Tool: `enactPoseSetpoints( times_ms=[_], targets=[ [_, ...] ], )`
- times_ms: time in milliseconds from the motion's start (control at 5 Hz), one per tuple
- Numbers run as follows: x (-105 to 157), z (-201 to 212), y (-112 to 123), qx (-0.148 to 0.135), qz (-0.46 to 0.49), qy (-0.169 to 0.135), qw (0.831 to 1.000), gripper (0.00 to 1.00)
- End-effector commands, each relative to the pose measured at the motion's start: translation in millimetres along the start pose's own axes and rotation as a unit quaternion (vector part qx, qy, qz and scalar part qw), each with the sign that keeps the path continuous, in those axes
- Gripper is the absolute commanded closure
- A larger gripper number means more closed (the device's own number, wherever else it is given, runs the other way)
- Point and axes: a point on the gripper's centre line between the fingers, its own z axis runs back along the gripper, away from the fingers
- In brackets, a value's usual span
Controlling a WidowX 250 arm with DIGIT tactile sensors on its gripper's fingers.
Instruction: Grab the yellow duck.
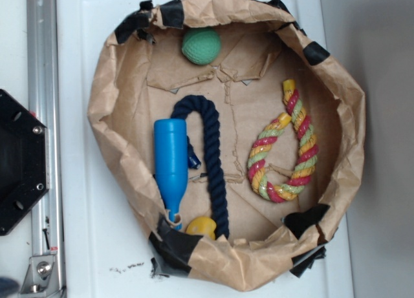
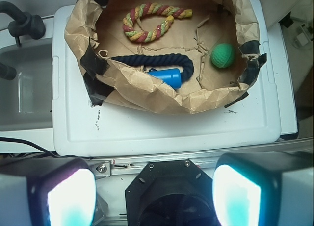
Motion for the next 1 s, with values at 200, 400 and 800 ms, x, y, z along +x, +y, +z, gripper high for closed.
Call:
enactPoseSetpoints(
  times_ms=[200, 400, 800],
  targets=[
    [38, -50, 50, 0.008, -0.011, -0.055, 0.998, 0.0],
    [77, -73, 71, -0.058, 0.007, -0.05, 0.997, 0.0],
    [109, -116, 35, -0.2, 0.173, 0.094, 0.96, 0.0]
  ],
)
